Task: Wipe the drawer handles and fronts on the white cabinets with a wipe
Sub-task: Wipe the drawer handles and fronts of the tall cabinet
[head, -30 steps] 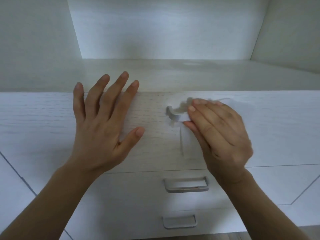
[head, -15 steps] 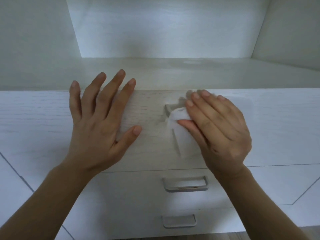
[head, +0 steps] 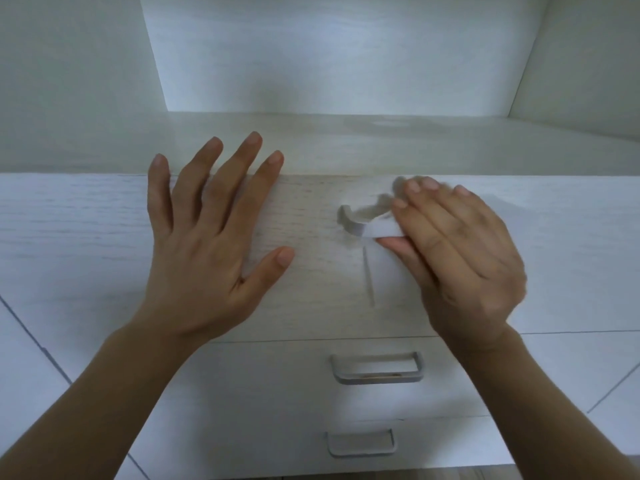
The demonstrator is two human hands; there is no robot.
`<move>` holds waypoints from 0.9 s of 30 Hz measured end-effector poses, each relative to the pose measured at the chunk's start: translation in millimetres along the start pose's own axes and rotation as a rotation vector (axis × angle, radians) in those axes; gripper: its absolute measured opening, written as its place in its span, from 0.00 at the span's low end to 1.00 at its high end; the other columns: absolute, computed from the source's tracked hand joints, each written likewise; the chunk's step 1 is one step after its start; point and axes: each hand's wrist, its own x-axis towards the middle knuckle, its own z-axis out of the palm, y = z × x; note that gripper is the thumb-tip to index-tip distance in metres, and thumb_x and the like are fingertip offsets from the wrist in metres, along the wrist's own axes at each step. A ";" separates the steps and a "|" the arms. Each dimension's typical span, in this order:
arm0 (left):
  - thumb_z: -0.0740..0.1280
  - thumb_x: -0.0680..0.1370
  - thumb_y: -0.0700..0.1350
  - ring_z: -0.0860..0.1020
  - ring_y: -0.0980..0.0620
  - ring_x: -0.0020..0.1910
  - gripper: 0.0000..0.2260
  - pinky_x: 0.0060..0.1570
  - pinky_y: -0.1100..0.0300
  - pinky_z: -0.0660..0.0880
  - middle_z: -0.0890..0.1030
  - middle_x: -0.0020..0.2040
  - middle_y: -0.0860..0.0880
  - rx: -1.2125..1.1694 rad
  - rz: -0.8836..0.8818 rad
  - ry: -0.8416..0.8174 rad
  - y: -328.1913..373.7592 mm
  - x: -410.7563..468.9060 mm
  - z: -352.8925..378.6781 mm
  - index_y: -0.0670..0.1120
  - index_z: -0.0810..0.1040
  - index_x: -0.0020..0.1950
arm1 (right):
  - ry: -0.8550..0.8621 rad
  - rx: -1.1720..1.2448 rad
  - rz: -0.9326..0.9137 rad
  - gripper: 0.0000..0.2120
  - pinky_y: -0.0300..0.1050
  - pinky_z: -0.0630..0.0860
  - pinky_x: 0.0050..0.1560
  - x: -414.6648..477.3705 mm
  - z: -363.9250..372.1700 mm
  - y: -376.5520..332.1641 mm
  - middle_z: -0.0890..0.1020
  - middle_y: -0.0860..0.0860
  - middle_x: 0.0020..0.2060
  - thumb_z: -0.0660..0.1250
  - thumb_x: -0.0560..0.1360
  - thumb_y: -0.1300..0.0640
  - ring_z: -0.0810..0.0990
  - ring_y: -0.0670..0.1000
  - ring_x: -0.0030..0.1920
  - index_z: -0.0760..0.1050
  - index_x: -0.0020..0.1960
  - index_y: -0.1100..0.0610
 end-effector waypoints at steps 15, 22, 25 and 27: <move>0.44 0.80 0.62 0.55 0.43 0.74 0.30 0.73 0.48 0.38 0.60 0.75 0.45 0.001 0.002 0.021 -0.3 0.3 0.5 0.45 0.58 0.76 | -0.051 0.058 0.013 0.11 0.50 0.74 0.63 -2.1 -9.1 8.9 0.79 0.56 0.55 0.70 0.76 0.60 0.79 0.53 0.58 0.78 0.56 0.64; 0.45 0.80 0.62 0.55 0.43 0.74 0.30 0.73 0.48 0.38 0.59 0.75 0.45 0.043 0.013 0.046 0.1 0.3 2.7 0.45 0.58 0.76 | -0.010 0.152 -0.082 0.07 0.50 0.80 0.54 15.9 21.7 -18.5 0.84 0.56 0.50 0.72 0.75 0.61 0.83 0.52 0.53 0.82 0.51 0.63; 0.45 0.80 0.62 0.55 0.43 0.74 0.30 0.73 0.50 0.37 0.60 0.75 0.44 0.044 0.017 0.054 0.0 0.7 2.4 0.45 0.58 0.76 | -0.007 0.143 -0.100 0.07 0.50 0.80 0.54 16.6 24.9 -20.8 0.84 0.56 0.50 0.72 0.75 0.62 0.82 0.53 0.54 0.82 0.52 0.63; 0.46 0.80 0.62 0.55 0.42 0.74 0.30 0.73 0.50 0.37 0.60 0.75 0.44 0.040 0.019 0.055 -0.4 0.9 1.9 0.44 0.58 0.76 | -0.023 0.105 -0.117 0.09 0.51 0.79 0.55 11.9 18.0 -13.4 0.83 0.56 0.53 0.71 0.75 0.61 0.81 0.54 0.56 0.81 0.54 0.63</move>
